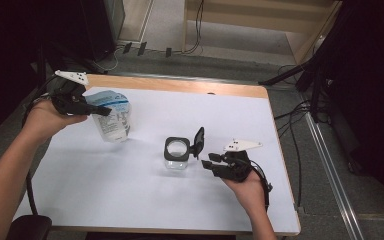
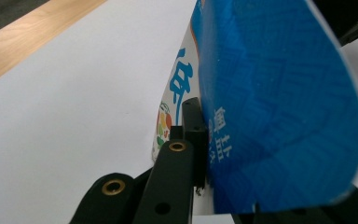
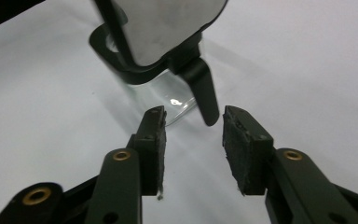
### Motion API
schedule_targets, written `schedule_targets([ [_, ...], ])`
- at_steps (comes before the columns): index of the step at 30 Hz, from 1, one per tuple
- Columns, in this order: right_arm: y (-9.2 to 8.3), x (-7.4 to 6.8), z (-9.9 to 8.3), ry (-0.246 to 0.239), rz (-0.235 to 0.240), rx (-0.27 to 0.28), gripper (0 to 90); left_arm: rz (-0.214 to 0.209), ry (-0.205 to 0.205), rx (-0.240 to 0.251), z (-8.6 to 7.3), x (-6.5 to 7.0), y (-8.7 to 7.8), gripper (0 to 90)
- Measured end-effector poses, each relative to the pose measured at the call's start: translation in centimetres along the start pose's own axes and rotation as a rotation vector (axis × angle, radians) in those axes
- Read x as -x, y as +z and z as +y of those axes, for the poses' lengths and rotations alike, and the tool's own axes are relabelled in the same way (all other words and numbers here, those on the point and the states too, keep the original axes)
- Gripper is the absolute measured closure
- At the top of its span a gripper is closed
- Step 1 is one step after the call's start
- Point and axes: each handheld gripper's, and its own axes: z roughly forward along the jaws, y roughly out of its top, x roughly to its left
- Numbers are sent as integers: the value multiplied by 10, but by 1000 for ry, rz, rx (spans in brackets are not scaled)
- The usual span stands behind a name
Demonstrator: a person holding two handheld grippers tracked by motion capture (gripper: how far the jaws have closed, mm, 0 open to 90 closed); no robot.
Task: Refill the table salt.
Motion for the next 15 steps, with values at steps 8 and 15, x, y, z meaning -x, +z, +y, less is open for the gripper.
schedule_targets([
  [8,-15,-22,-6,-13,6,17,714,-25,29,-29,7,16,4,900],
  [15,-16,-44,1,-31,27,33,805,-76,54,-32,14,27,10,900],
])
